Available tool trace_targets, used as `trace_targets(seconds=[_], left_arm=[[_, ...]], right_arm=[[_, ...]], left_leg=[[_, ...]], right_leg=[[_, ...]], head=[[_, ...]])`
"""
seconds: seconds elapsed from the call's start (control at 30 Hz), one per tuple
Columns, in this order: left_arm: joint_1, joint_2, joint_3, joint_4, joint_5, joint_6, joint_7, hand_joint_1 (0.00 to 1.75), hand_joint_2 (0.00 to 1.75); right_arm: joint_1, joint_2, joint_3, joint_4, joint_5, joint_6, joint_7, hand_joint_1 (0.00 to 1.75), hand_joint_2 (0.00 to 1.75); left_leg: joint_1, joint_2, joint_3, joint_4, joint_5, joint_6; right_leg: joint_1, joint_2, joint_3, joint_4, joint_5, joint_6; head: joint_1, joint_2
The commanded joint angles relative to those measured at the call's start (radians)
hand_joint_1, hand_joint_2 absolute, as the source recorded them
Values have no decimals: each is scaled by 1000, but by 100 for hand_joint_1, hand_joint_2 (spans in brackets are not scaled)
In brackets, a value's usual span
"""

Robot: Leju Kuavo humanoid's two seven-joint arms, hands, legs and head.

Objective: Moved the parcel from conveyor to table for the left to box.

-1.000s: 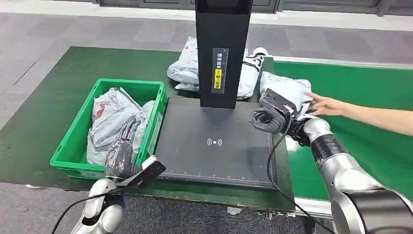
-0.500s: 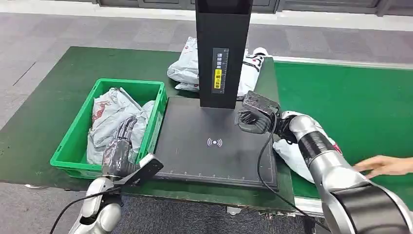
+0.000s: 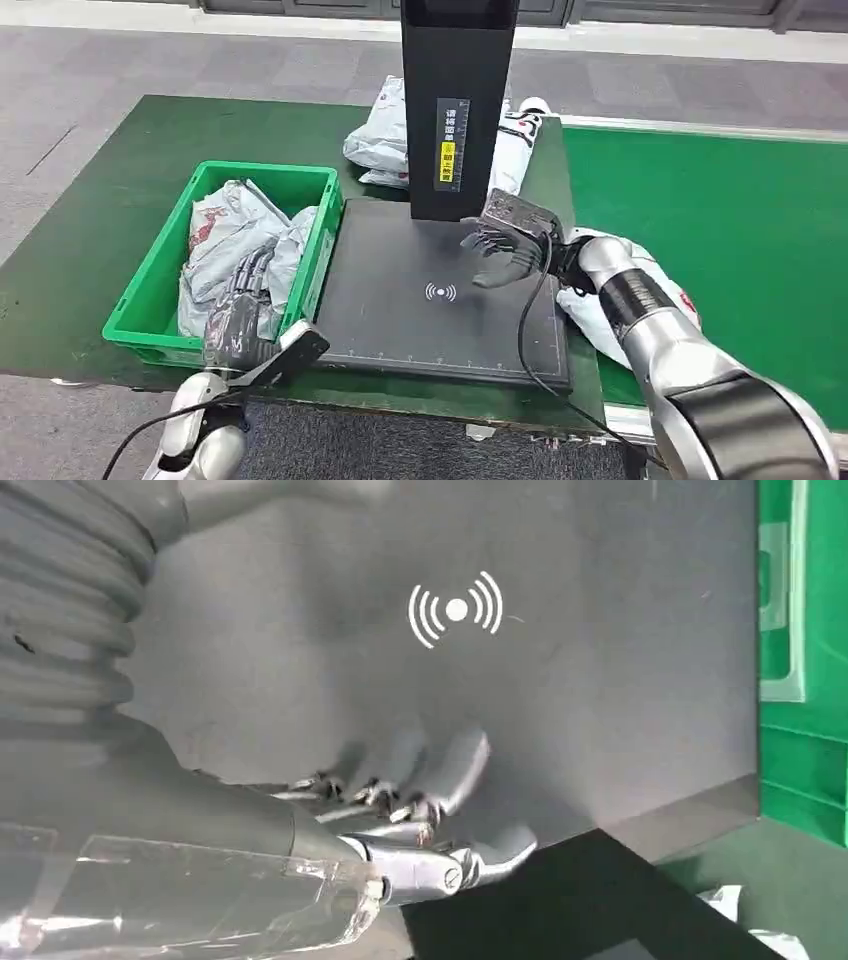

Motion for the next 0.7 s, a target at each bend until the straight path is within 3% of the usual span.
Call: trace_targets(seconds=[0.03, 0.2, 0.23, 0.3, 0.37, 0.5, 0.7], left_arm=[[-6, -6, 24, 22, -5, 1, 11, 0, 175], [101, -18, 91, -77, -41, 31, 63, 0, 175], [116, -32, 106, -97, -59, 21, 72, 0, 175], [128, -54, 121, -119, -87, 7, 83, 0, 175], [127, -65, 119, -123, -99, 0, 87, 0, 175], [124, -66, 119, -122, -100, -1, 88, 0, 175], [122, -66, 120, -117, -99, 0, 88, 0, 175]], right_arm=[[-45, 2, 45, 57, -95, -130, 132, 0, 175], [-104, -29, 161, -23, 84, -536, 238, 0, 175], [-98, -51, 187, -70, 141, -613, 285, 0, 175], [-43, -121, 214, -201, 266, -739, 402, 0, 175], [47, -178, 182, -330, 300, -746, 435, 0, 175], [57, -177, 181, -338, 302, -745, 435, 0, 175], [54, -171, 180, -339, 306, -744, 441, 0, 175]], left_leg=[[0, 2, 2, -1, -1, 0], [-1, 5, 1, 0, -2, 0], [-2, 9, 2, 0, -3, 0], [-2, 5, 1, 1, -2, 0], [-1, 1, 3, -1, -2, 1], [0, -2, 2, -1, -1, 1], [-1, 4, 3, -2, -3, 0]], right_leg=[[0, 1, 1, -1, 0, 0], [-1, 4, -1, 1, 0, 0], [-1, 8, -1, 1, 0, -1], [-1, 4, -1, 2, -1, 0], [0, -1, 2, -1, -2, 0], [0, -3, 3, -2, -1, 0], [-1, 2, 1, -2, -1, 0]], head=[[0, 0], [0, 0], [0, 0], [0, 0], [0, 0], [0, 0], [0, 0]])
